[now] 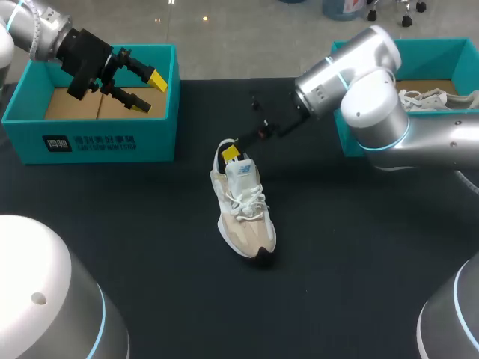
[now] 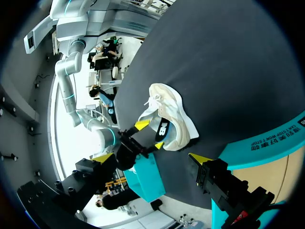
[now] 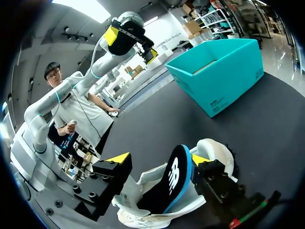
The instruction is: Take the shoe out of the shoebox, open the shoe tongue, remove and reinsert the insole, then place the shoe into the shoebox
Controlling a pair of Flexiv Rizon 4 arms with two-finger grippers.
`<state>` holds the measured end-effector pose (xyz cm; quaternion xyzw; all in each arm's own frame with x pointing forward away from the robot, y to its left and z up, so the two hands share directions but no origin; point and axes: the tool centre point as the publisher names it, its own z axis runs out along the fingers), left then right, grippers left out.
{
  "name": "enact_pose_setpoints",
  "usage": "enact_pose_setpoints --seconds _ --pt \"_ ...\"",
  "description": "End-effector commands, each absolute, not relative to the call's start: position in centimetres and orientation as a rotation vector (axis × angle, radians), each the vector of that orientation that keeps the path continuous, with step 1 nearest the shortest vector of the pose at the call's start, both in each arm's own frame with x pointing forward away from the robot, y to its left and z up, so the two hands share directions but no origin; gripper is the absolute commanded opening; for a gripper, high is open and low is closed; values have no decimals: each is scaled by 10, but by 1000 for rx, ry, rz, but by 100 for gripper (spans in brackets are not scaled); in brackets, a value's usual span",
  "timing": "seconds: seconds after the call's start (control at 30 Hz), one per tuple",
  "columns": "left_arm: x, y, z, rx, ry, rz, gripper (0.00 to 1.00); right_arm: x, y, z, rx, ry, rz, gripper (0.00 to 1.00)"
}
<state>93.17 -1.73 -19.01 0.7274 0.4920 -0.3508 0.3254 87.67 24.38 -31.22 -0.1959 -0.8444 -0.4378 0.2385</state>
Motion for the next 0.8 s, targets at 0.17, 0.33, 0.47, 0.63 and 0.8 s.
enact_pose_setpoints --seconds 0.17,0.33,0.47,0.63,0.8 --pt "931 -17 -190 1910 1290 -917 100 885 249 -319 -551 -2311 -1226 29" --pt "931 -17 -190 1910 1290 -917 100 889 253 -327 -565 -2296 -1227 0" --pt "931 -17 -190 1910 1290 -917 100 883 256 -332 -555 -2277 -1206 0" --pt "931 -17 -190 1910 1290 -917 100 877 253 -335 -562 -2271 -1176 0" --pt "931 -17 -190 1910 1290 -917 100 874 254 -339 -559 -2271 -1140 0"
